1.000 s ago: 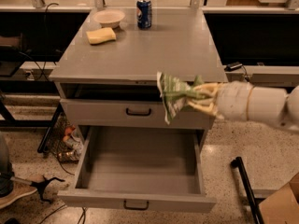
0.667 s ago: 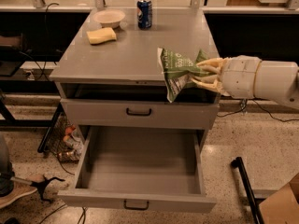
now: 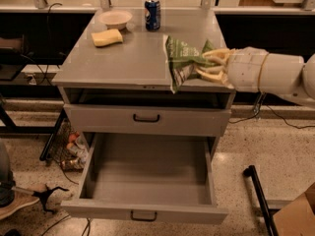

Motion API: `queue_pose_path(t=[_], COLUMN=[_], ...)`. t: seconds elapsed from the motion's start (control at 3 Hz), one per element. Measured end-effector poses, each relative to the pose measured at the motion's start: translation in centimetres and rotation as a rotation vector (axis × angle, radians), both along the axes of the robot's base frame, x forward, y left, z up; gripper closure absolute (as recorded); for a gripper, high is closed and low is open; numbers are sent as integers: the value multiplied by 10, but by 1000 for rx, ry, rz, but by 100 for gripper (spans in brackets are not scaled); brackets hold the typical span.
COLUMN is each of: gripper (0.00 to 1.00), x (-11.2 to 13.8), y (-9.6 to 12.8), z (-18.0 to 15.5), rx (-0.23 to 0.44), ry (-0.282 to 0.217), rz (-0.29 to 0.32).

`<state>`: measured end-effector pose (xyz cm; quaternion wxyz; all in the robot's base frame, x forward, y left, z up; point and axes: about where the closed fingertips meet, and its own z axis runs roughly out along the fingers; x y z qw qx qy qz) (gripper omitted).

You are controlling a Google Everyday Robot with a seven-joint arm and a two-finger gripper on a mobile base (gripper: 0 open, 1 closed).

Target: Pick green jalapeno chip bag from middle drawer and place on counter

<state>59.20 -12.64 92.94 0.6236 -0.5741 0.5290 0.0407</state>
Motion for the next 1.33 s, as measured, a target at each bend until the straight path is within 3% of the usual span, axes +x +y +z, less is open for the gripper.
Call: queue_pose_path(t=[0.33,0.67,1.33], gripper=[100,82,36], x=[43,94,175], y=[11,28,49], z=[22,31,12], rx=[37,48,41], ry=[-38,-33,63], rz=[-8,-43,-80])
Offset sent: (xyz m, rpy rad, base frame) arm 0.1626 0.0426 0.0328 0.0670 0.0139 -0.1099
